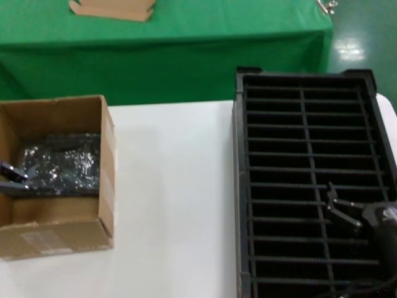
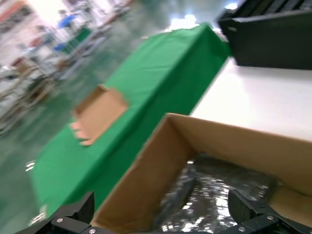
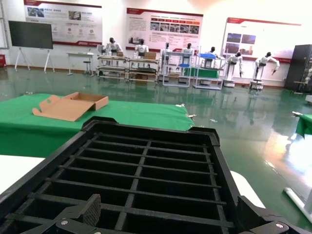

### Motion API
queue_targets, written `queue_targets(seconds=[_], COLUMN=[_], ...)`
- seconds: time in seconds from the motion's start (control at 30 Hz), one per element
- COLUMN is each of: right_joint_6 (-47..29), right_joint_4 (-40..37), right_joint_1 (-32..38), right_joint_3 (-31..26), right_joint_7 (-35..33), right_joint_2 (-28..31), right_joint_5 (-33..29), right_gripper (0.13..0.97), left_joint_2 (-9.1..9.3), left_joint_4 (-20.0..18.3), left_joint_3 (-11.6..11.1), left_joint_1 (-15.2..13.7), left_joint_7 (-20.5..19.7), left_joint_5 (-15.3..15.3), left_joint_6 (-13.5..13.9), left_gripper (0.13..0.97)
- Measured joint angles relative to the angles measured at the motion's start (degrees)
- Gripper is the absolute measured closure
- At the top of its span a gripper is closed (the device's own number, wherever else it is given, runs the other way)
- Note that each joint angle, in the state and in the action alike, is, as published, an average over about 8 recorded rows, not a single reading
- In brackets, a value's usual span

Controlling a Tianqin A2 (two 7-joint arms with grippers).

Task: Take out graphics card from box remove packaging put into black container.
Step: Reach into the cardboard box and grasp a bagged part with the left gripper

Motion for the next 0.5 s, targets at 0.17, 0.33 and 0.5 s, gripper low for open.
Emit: queue_targets(seconds=[0.17,0.33,0.5], right_joint_6=[0.0,0.0,0.0], right_joint_4=[0.0,0.0,0.0], right_joint_1=[0.0,0.0,0.0], right_joint_3=[0.0,0.0,0.0], right_joint_7=[0.0,0.0,0.0], right_joint_2=[0.0,0.0,0.0], right_joint_5=[0.0,0.0,0.0], right_gripper=[0.129,0.129,0.129], left_joint_2=[5.97,11.99,17.49], left_joint_4=[11.8,21.9,30.1], left_joint_3=[3.6,4.4,3.3], left_joint_1=[-7.4,-11.7,-14.0], left_joint_7=[-6.8,-11.9,-16.5], left_joint_5=[14.0,27.3,39.8], left_joint_6=[12.0,19.8,24.9], left_gripper=[0.132,0.132,0.132])
